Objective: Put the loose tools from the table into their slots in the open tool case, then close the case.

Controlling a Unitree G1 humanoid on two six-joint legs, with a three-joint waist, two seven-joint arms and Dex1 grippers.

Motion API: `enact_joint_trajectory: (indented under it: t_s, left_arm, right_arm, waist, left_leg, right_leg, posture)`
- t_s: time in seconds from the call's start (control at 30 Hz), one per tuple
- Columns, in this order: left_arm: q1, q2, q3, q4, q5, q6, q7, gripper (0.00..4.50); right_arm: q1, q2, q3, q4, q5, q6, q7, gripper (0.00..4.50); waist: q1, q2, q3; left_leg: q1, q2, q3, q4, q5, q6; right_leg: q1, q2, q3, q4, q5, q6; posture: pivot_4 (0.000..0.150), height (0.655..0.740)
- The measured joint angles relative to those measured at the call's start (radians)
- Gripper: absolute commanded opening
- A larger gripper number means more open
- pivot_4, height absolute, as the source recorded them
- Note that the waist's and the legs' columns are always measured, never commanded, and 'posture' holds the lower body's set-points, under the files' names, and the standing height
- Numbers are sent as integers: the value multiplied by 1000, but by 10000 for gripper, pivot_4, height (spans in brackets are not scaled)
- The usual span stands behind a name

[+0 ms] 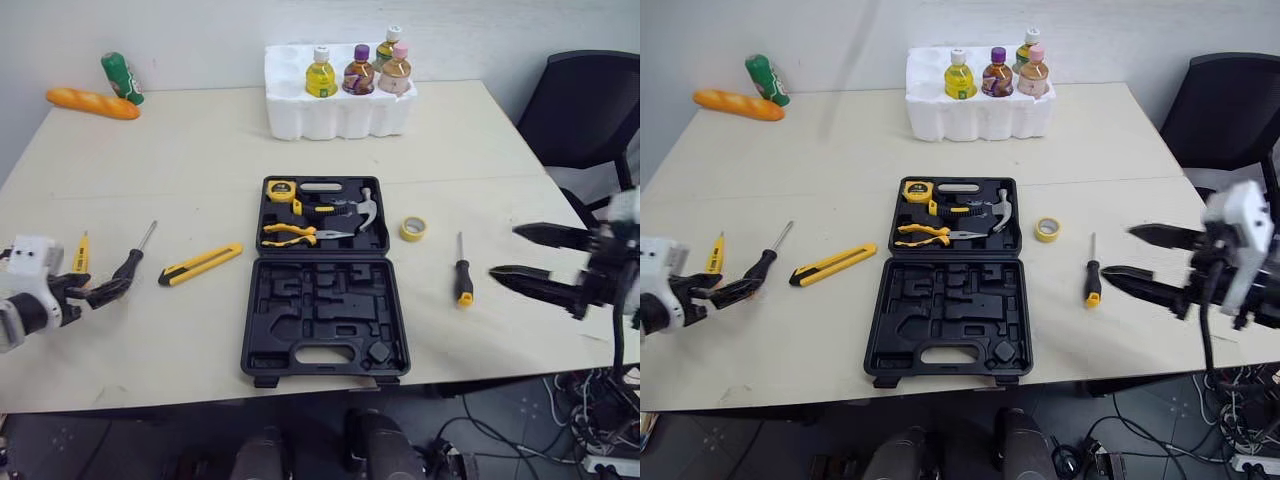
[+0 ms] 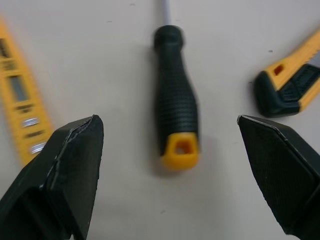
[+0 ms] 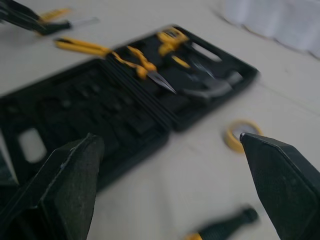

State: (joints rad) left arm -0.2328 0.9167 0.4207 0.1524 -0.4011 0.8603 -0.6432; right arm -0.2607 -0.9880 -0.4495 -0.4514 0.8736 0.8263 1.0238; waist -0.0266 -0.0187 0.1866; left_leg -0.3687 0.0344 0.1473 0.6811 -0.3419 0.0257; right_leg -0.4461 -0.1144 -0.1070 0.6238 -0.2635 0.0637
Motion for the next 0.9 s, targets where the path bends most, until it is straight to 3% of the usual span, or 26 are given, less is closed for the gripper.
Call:
enact_joint_trajectory:
  t_s: [0.17, 0.27, 0.47, 0.57, 0.7, 0.9]
  left_arm:
    - [-118, -6, -112, 78, 65, -25, 43, 44790]
    - [-162, -9, -183, 114, 103, -54, 37, 36839]
    - [-226, -10, -211, 186, 127, -65, 30, 9992]
    - [-262, 15, -225, 257, 136, -108, -13, 9965]
    - [-441, 78, -272, 285, 153, -198, -133, 9964]
    - [-645, 36, -496, 99, 153, -202, -416, 9964]
  right_arm:
    - [-235, 82, 246, -63, 43, 7, -34, 45000]
    - [-342, 141, 364, -49, 8, -6, -38, 45000]
    - [-433, 202, 423, 14, -41, -23, -61, 45000]
    - [-431, 208, 422, 26, -60, -26, -74, 45000]
    - [-411, 205, 420, 26, -77, -42, -76, 45000]
    - [-307, 188, 394, 4, -128, -66, -114, 45000]
  waist:
    - [1, -1, 0]
    - [2, -1, 0]
    - [8, -2, -1]
    - [7, -2, -1]
    - [16, -8, 0]
    - [32, -8, -1]
  left_leg:
    - [-1, -1, 0, 1, 0, 0]
    - [-2, -1, 0, 1, 0, 1]
    - [-2, -2, 0, 2, 1, 2]
    - [-3, -1, 0, 2, 1, 2]
    - [-5, -1, -1, 2, 2, 1]
    - [-5, -5, 5, 3, 2, 7]
  right_leg:
    - [-1, 0, 0, -1, 0, 0]
    - [-1, 0, -1, 1, 0, 0]
    - [0, 0, -1, 3, 0, 0]
    - [-1, 0, -2, 3, 0, 0]
    - [-1, 1, -4, 3, 0, 0]
    - [0, 2, -12, 2, 2, 3]
  posture:
    - [1500, 7367]
    - [1500, 7367]
    - [1500, 7367]
    - [1500, 7367]
    - [1500, 7367]
    - [1500, 7367]
